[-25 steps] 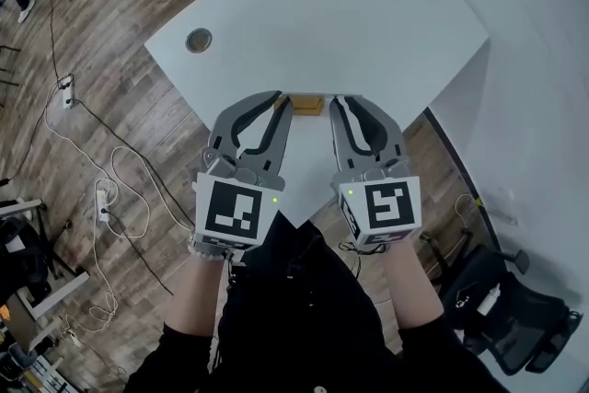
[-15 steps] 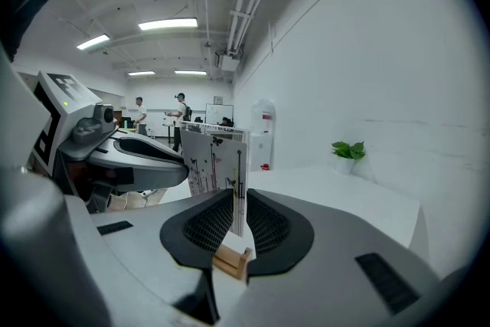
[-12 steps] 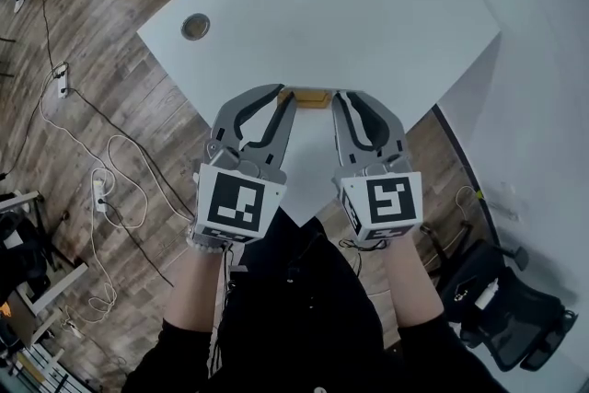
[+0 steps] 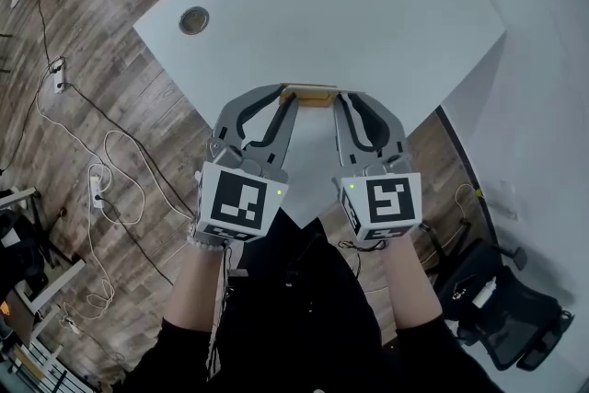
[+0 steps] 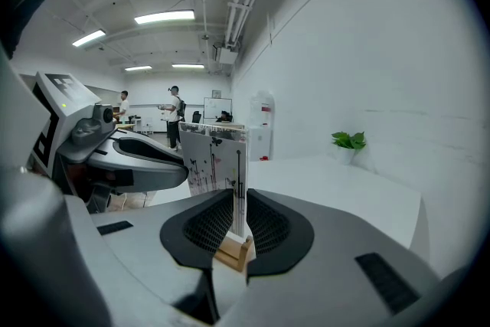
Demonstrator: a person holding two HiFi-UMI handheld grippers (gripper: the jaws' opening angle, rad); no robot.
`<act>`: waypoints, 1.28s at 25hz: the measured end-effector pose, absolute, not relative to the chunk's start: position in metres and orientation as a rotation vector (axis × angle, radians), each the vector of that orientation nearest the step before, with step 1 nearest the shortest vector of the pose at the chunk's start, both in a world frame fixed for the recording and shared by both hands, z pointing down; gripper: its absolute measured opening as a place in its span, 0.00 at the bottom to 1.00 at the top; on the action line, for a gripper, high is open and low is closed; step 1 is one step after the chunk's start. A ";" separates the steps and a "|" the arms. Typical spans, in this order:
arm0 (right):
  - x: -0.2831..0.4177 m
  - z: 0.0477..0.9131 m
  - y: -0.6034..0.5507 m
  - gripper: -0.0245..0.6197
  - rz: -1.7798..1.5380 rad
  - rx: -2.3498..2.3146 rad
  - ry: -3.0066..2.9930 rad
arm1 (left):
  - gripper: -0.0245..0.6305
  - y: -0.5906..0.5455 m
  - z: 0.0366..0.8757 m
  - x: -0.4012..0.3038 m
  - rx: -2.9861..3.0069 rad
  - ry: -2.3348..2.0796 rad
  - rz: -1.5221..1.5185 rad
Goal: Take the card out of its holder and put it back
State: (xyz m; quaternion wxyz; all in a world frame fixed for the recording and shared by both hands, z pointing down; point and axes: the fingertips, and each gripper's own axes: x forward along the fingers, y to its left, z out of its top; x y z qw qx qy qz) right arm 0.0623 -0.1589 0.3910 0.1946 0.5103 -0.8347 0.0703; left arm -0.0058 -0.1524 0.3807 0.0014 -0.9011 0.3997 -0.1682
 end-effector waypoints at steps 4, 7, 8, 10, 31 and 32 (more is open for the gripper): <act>0.063 0.397 -0.160 0.17 0.205 1.437 -2.332 | 0.11 -0.155 0.386 -0.005 -2.832 1.261 -0.527; 0.066 0.400 -0.161 0.17 0.210 1.444 -2.322 | 0.11 -0.155 0.390 -0.002 -2.833 1.250 -0.535; 0.067 0.401 -0.161 0.17 0.210 1.445 -2.319 | 0.11 -0.154 0.392 -0.001 -2.835 1.247 -0.536; 0.069 0.403 -0.162 0.17 0.214 1.446 -2.312 | 0.11 -0.153 0.399 0.000 -2.848 1.259 -0.546; 0.063 0.406 -0.167 0.17 0.220 1.432 -2.323 | 0.11 -0.155 0.412 -0.008 -2.838 1.329 -0.586; 0.063 0.406 -0.166 0.17 0.221 1.431 -2.323 | 0.11 -0.155 0.412 -0.008 -2.836 1.324 -0.590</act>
